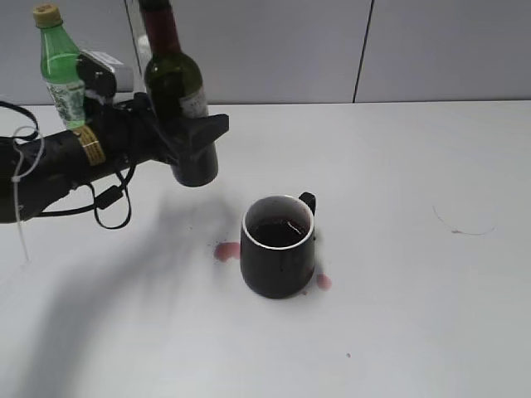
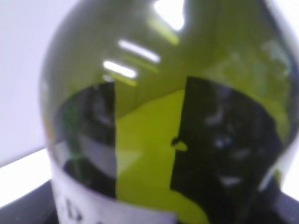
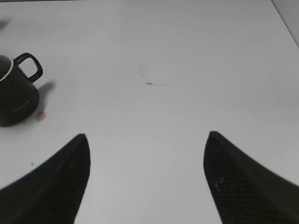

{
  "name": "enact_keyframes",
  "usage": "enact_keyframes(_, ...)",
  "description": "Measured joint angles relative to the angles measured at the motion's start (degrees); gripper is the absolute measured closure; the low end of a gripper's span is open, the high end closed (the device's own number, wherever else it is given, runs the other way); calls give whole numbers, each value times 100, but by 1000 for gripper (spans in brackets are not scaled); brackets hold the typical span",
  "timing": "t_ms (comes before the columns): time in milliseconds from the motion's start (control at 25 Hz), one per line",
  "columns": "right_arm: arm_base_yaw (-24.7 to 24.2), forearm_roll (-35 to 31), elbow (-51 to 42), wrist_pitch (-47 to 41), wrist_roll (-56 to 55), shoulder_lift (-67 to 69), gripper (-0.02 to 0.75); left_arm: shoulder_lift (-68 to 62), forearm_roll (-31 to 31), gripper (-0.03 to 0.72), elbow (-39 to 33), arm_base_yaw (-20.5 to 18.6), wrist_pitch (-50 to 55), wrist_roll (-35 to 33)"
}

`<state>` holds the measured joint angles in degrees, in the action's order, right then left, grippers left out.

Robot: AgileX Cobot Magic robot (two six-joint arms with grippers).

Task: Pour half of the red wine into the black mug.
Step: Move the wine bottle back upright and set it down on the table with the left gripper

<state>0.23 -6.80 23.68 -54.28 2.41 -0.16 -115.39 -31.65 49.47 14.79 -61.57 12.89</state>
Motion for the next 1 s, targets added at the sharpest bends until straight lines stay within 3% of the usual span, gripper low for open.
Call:
enact_keyframes(200,0,0,0,0,0,0,164,-603,-552,138,1059,0,22,399)
enact_keyframes(640,0,0,0,0,0,0,164,-1417,-645,138,2360,252,831,509)
enact_keyframes(1000,0,0,0,0,0,0,164,-1902,-640,138,2706,275,952,509)
